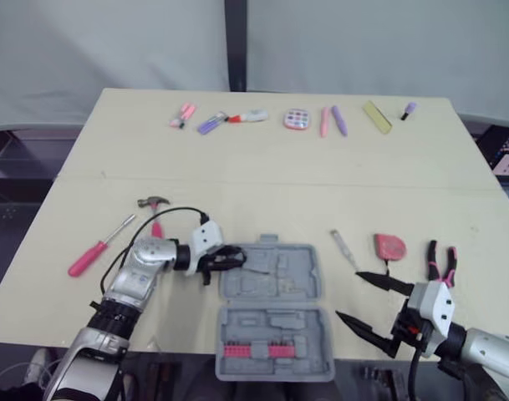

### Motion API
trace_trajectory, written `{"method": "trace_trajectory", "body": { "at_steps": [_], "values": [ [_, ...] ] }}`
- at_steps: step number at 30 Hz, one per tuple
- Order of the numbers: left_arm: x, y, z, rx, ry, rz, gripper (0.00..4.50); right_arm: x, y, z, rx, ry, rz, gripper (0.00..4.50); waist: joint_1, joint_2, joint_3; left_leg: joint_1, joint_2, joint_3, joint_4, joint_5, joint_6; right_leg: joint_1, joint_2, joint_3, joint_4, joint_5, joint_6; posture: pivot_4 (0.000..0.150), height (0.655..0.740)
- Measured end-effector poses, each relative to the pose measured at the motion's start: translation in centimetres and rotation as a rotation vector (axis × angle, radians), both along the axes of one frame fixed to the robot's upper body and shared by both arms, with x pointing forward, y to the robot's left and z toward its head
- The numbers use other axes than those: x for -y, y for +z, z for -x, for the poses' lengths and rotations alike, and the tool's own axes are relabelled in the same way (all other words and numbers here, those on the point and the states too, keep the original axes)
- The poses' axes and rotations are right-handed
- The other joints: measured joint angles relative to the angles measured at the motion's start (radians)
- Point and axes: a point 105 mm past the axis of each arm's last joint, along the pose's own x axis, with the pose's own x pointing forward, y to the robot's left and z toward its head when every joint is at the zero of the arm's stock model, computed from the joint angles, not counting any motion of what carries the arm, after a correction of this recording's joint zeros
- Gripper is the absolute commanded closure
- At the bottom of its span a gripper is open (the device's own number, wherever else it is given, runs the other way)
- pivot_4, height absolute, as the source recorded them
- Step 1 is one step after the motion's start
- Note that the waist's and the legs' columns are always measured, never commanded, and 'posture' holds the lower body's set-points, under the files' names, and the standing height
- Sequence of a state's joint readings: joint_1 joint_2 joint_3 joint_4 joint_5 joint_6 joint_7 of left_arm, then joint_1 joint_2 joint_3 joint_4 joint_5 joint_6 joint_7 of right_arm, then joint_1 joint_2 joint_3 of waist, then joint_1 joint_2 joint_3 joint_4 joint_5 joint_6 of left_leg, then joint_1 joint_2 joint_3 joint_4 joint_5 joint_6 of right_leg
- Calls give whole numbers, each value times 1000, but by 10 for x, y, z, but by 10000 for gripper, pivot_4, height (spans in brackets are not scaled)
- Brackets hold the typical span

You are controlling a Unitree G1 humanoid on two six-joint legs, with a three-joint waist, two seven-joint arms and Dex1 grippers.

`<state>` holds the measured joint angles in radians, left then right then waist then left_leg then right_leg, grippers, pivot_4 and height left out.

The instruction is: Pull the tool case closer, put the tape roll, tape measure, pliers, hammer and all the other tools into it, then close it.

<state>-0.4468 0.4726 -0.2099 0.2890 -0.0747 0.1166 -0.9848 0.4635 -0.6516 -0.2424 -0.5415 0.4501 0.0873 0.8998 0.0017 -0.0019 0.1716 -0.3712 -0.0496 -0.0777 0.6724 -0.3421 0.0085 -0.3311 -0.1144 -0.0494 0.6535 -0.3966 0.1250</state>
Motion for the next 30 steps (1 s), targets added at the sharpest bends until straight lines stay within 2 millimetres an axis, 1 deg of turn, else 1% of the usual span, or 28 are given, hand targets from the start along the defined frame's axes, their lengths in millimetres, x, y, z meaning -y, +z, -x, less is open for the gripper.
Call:
{"method": "trace_trajectory", "body": {
  "at_steps": [11, 23, 27, 30],
  "values": [
    [0, -3, 0, 32, 13, 17, 30774, 0, 0, 2, -5, 1, -1, 0, 0, 0, 0, 1, 0, 0, 0, 0, 0, 1, 0, 0, 0, 0, 0, 1500, 7400],
    [-1, -10, 7, 53, 49, 46, 30774, 0, 0, 1, -6, 2, 1, 0, -2, 2, -2, 3, 1, 1, -2, 0, 0, 2, 0, 0, -1, 0, 0, 1500, 7400],
    [-2, -10, 8, 54, 57, 52, 30774, -1, 2, -1, 0, 5, 2, 0, -2, 2, -2, 4, 1, 2, -3, 0, 0, 2, 0, 0, -1, 0, 0, 1500, 7400],
    [-5, -7, 10, 35, 73, 88, 30774, -1, 3, -2, 4, 7, 3, 0, -3, 2, -2, 3, 1, 2, -3, 0, 0, 1, 0, 0, -1, 0, 0, 1500, 7400]
  ]
}}
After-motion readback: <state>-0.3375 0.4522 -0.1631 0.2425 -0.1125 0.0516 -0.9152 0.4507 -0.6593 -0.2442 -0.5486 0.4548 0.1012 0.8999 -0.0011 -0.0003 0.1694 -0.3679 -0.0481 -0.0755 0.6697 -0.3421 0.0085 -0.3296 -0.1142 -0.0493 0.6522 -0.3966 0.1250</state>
